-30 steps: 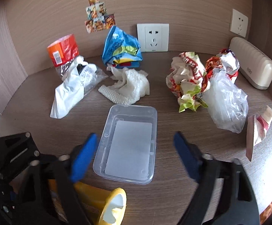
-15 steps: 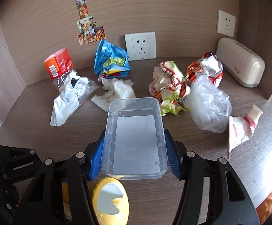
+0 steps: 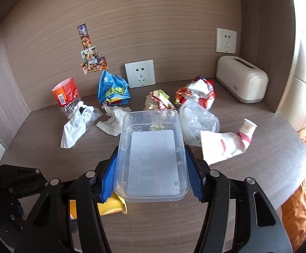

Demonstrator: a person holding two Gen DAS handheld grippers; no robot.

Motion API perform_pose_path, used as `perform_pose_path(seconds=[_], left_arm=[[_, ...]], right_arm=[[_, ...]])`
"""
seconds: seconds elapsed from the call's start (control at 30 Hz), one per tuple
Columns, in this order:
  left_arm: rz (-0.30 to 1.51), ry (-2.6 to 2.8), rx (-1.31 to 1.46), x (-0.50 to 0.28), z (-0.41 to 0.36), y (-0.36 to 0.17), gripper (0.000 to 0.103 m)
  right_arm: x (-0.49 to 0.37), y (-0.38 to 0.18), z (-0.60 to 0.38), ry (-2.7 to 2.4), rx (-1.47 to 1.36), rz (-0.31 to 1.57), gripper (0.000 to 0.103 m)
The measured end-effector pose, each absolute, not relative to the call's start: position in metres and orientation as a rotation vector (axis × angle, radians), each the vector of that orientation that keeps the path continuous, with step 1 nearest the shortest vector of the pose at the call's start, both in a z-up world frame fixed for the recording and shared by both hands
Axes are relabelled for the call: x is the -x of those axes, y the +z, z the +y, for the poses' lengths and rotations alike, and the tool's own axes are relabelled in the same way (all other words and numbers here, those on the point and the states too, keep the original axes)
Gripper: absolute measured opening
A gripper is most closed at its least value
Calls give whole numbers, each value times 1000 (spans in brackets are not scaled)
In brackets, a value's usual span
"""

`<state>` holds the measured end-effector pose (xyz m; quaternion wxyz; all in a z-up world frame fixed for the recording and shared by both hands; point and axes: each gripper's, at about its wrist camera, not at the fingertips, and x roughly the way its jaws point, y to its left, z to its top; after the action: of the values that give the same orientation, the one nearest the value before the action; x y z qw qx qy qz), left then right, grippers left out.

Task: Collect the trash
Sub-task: 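Carry both to the bin and open the left tool to drop the can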

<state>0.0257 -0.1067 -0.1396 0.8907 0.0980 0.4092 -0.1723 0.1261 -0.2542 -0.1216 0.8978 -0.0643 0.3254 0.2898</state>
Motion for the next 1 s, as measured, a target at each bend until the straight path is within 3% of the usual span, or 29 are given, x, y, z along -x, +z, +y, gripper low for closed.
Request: perform_pose_path(seconds=[1.0], left_arm=[[731, -303, -205, -24, -160, -138, 36]], right_arm=[[-77, -128, -350, 453, 114, 708, 59]])
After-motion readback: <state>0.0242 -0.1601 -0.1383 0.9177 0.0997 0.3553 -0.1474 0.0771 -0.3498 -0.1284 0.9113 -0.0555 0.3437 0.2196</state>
